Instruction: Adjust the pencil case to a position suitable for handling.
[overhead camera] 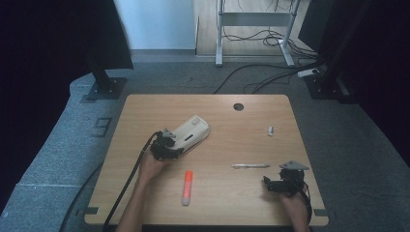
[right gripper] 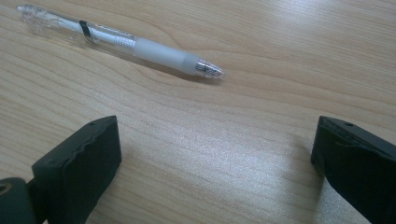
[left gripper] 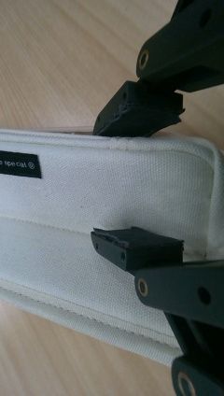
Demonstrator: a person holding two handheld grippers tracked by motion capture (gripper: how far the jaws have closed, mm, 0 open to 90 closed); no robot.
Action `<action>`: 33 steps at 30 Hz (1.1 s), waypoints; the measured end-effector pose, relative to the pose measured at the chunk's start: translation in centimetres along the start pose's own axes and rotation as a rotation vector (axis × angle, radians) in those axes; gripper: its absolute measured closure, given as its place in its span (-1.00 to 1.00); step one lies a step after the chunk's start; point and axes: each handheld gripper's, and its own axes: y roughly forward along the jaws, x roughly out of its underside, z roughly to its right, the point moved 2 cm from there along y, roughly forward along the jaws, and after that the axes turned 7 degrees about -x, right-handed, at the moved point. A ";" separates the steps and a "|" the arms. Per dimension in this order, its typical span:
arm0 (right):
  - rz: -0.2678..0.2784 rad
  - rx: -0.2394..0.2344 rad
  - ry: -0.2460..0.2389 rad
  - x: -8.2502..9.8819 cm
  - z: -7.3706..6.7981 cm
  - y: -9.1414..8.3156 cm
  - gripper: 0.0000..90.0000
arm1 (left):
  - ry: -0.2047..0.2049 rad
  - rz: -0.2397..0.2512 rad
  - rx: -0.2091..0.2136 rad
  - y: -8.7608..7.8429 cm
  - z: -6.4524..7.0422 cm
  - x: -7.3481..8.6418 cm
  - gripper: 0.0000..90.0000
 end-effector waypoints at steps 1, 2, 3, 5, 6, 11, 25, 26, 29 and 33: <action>0.000 0.000 0.000 0.0 0.0 0.0 -0.97 | 0.000 0.000 0.000 0.0 0.0 0.0 0.01; 0.000 0.000 0.000 0.0 0.0 0.0 -0.97 | -0.024 -0.003 0.012 -0.3 0.2 0.3 0.01; 0.000 0.000 0.000 0.0 0.0 0.0 -0.97 | -0.024 -0.003 0.012 -0.3 0.2 0.3 0.01; 0.000 0.000 0.000 0.0 0.0 0.0 -0.97 | -0.040 -0.008 0.020 -0.7 0.5 0.7 0.01; 0.000 0.000 0.000 0.0 0.0 0.0 -0.97 | -0.041 -0.010 0.019 -0.9 0.6 0.9 0.00; 0.000 -0.001 -0.001 0.0 -0.1 0.0 -0.97 | -0.037 -0.009 0.017 -2.0 1.7 2.0 0.01; 0.000 -0.001 -0.001 0.0 -0.1 0.0 -0.97 | -0.031 0.038 -0.035 -3.0 2.4 3.1 0.40; -0.001 -0.002 -0.001 0.0 -0.1 0.0 -0.97 | -0.025 0.045 -0.039 -3.3 2.4 3.1 0.40; -0.001 -0.002 -0.001 0.0 -0.1 0.0 -0.97 | -0.012 0.064 -0.048 -3.7 2.3 3.1 0.60; -0.001 -0.003 -0.002 0.0 -0.1 0.0 -0.97 | -0.024 0.080 -0.023 -4.2 1.8 3.2 0.68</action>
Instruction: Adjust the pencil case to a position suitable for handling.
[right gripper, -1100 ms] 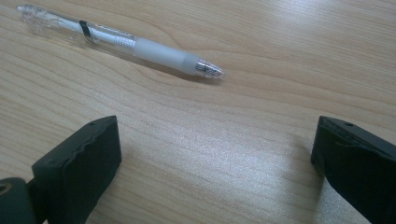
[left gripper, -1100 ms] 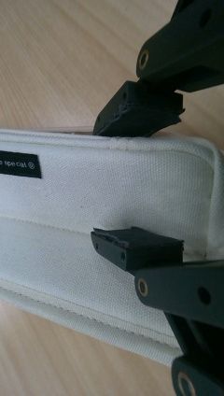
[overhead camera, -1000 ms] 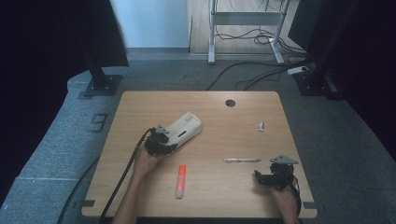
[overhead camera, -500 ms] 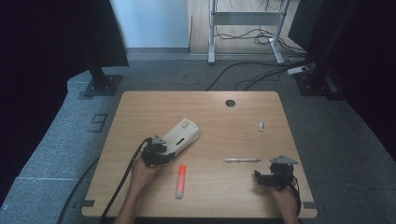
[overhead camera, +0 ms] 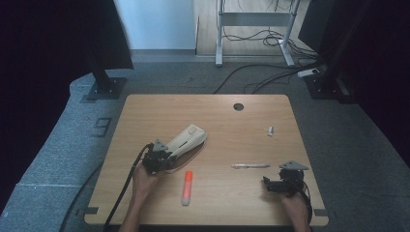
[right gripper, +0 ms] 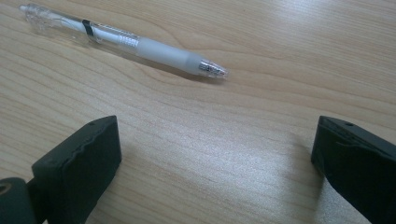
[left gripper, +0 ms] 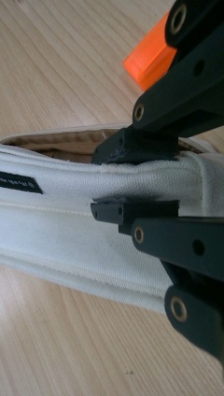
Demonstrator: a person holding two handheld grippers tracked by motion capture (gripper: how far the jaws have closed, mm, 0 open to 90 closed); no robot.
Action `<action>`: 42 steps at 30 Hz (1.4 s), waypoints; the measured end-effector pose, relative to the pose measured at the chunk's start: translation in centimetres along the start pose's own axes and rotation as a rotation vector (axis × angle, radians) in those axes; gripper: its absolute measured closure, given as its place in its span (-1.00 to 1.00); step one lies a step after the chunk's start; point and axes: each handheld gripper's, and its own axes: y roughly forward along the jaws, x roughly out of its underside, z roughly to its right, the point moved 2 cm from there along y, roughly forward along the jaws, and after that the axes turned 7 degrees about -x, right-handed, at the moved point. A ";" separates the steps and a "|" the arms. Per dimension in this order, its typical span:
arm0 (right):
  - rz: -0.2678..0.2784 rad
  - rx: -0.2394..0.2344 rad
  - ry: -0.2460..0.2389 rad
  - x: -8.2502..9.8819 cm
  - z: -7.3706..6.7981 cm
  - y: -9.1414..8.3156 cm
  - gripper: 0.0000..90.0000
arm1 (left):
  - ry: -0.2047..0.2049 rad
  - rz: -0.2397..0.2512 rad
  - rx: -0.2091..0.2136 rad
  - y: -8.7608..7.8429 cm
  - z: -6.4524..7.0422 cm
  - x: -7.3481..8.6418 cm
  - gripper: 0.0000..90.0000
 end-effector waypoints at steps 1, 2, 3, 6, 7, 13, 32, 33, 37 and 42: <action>0.001 0.000 -0.001 0.0 0.0 0.0 -0.97 | -0.005 -0.001 0.015 -0.1 -0.2 0.0 0.68; 0.000 -0.001 -0.002 0.0 0.0 0.0 -0.97 | -0.019 0.000 0.031 -0.2 -0.4 0.0 0.69; 0.001 -0.002 0.000 0.0 0.0 0.0 -0.97 | -0.025 0.000 0.042 -0.3 -0.5 0.0 0.70; 0.005 -0.004 -0.002 0.0 -0.1 0.0 -0.94 | -0.049 0.010 0.078 -0.5 -1.0 0.1 0.70; 0.007 -0.005 -0.003 0.0 -0.1 0.0 -0.93 | -0.052 0.014 0.082 -0.5 -1.1 0.2 0.70; 0.007 -0.044 0.007 -0.4 -0.4 -0.3 -0.76 | -0.061 0.014 0.104 -0.4 -1.3 0.2 0.69; 0.053 -0.091 0.027 -4.7 2.1 -0.4 -0.74 | -0.056 0.008 0.105 -0.7 -1.2 -0.1 0.69; 0.053 -0.091 0.027 -4.7 2.1 -0.4 -0.74 | -0.057 0.011 0.106 -0.8 -1.2 -0.1 0.69; 0.060 -0.089 0.032 -5.6 2.8 0.2 -0.72 | -0.062 0.020 0.110 -1.0 -1.3 -0.3 0.70; 0.071 -0.050 0.017 -6.7 3.4 1.0 -0.60 | -0.059 0.025 0.106 -1.2 -1.3 -0.4 0.70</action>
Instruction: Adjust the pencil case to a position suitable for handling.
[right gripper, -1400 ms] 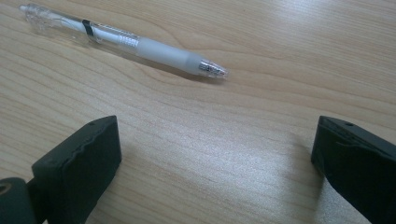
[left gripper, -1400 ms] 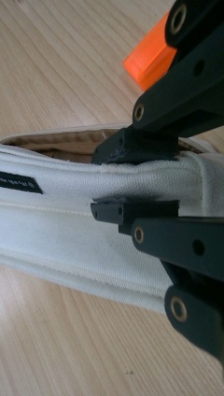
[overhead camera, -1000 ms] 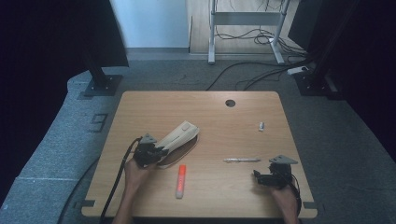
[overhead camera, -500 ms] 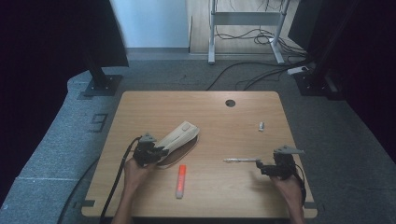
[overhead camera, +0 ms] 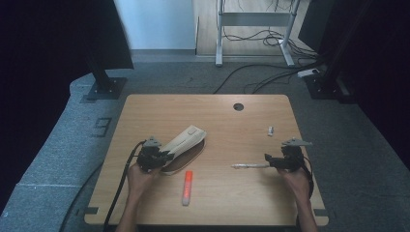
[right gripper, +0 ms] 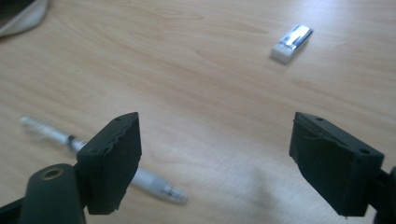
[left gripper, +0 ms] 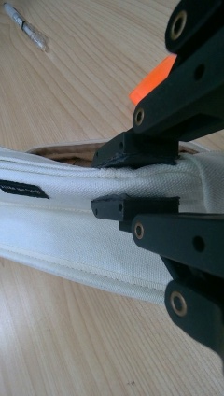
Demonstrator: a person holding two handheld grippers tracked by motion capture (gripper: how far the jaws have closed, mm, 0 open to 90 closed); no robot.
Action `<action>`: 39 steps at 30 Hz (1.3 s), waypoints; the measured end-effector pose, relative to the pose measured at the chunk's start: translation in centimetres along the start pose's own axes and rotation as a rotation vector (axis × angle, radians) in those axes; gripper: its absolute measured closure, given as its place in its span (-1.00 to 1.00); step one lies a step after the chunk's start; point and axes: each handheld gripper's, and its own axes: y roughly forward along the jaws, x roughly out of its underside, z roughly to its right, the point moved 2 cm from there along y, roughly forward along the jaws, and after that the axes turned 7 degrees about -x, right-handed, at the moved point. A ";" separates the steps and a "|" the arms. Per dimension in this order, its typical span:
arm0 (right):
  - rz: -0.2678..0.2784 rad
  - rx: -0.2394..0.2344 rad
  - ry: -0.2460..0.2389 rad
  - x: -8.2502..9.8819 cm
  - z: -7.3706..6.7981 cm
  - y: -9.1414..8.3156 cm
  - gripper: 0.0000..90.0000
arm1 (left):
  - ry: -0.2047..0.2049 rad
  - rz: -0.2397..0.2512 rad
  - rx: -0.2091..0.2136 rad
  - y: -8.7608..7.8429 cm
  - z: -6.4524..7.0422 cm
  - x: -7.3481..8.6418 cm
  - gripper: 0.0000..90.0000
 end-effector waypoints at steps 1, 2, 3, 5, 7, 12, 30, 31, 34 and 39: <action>-0.001 0.007 0.003 -0.2 0.2 0.2 -0.59 | -0.001 0.003 -0.001 0.0 0.0 0.0 0.70; -0.001 0.015 0.005 -0.4 0.4 0.3 -0.57 | -0.001 0.004 0.000 -0.1 0.0 0.0 0.70; -0.002 0.023 0.013 -0.5 0.6 0.5 -0.56 | -0.001 0.005 0.001 -0.1 0.0 0.0 0.70; -0.004 0.031 0.017 -0.9 1.1 0.8 -0.54 | -0.003 0.011 0.004 -0.2 0.0 -0.1 0.70; -0.011 0.038 0.014 -1.2 1.4 1.2 -0.53 | -0.004 0.011 0.009 -0.2 -0.1 -0.1 0.70; -0.025 0.039 0.015 -1.9 2.0 2.3 -0.42 | 0.002 0.010 0.014 -0.3 -0.1 -0.1 0.70; -0.044 0.072 0.007 -4.1 4.2 5.6 -0.06 | -0.005 0.034 0.013 -0.5 -0.1 -0.2 0.70; -0.046 0.076 0.007 -4.2 4.3 5.6 -0.06 | -0.004 0.034 0.013 -0.5 -0.1 -0.2 0.70; -0.050 0.090 0.013 -4.5 4.8 6.0 -0.01 | -0.003 0.035 0.013 -0.5 0.0 -0.2 0.70; -0.058 0.099 0.014 -5.0 5.4 6.5 0.05 | -0.004 0.038 0.014 -0.7 0.0 -0.2 0.71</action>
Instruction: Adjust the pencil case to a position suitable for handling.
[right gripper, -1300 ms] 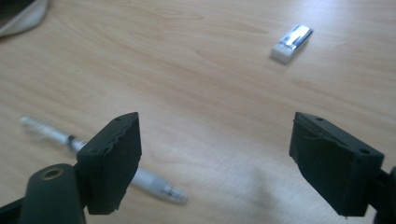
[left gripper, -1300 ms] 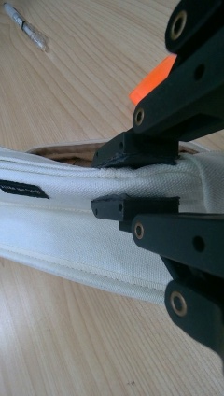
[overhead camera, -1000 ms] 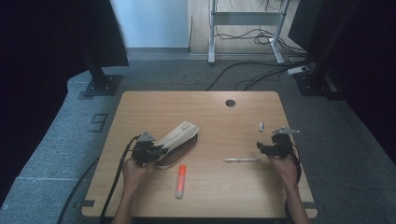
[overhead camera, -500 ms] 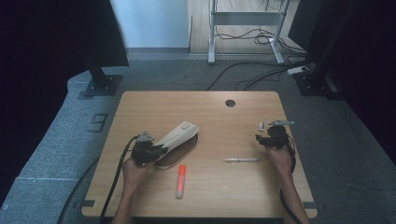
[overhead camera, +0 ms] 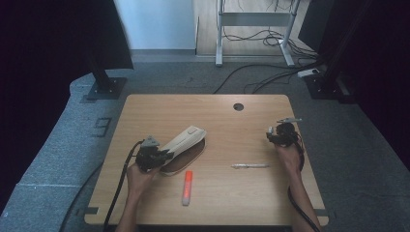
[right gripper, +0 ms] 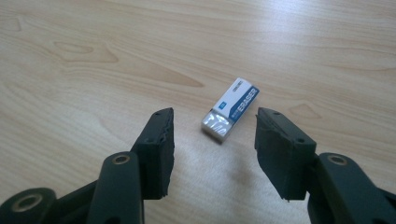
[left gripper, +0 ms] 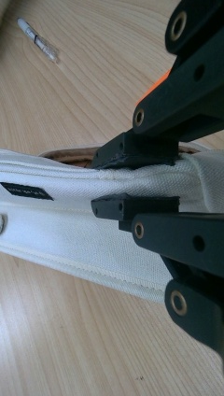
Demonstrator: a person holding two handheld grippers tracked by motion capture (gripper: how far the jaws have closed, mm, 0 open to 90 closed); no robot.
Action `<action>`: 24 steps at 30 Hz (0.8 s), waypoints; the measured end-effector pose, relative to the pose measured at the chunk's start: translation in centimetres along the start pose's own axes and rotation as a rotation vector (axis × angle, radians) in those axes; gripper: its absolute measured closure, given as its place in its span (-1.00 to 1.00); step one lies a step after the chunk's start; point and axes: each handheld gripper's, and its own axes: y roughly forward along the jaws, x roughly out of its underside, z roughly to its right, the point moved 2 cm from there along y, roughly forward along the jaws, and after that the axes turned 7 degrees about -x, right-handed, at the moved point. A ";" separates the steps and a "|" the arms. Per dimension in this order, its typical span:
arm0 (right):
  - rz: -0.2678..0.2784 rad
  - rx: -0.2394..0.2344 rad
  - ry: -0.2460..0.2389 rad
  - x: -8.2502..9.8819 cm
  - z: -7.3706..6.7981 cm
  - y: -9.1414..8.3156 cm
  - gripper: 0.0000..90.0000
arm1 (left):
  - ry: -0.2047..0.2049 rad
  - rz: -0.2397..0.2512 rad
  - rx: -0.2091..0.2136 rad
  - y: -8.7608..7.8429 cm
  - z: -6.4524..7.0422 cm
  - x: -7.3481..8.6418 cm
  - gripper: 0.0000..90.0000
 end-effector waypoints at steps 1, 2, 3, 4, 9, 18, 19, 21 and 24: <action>-0.001 0.002 0.002 -0.1 0.0 0.1 0.07 | 0.001 0.000 0.000 0.0 0.0 0.0 0.71; -0.002 0.005 -0.001 -0.3 0.1 0.2 0.09 | 0.001 0.000 0.001 0.0 0.0 0.0 0.71; -0.004 0.006 0.001 -0.4 0.1 0.3 0.10 | 0.002 0.000 0.001 0.0 0.0 0.0 0.71; -0.004 0.007 0.002 -0.5 0.2 0.4 0.11 | 0.003 0.000 0.000 0.0 0.0 0.0 0.71; -0.020 0.017 0.005 -1.0 0.5 1.2 0.12 | 0.010 0.000 -0.001 0.0 0.0 0.0 0.71; -0.043 0.015 0.028 -0.8 1.1 2.3 0.22 | 0.012 0.000 -0.003 0.0 0.0 0.0 0.71; -0.043 0.015 0.028 -0.8 1.1 2.3 0.22 | 0.014 0.000 -0.004 0.0 0.1 0.0 0.71; -0.052 0.016 0.023 -0.7 1.1 2.5 0.38 | 0.018 0.000 -0.004 0.1 0.1 0.1 0.71; -0.041 -0.003 0.040 -0.5 1.2 2.4 0.58 | 0.019 0.000 -0.005 0.1 0.1 0.1 0.71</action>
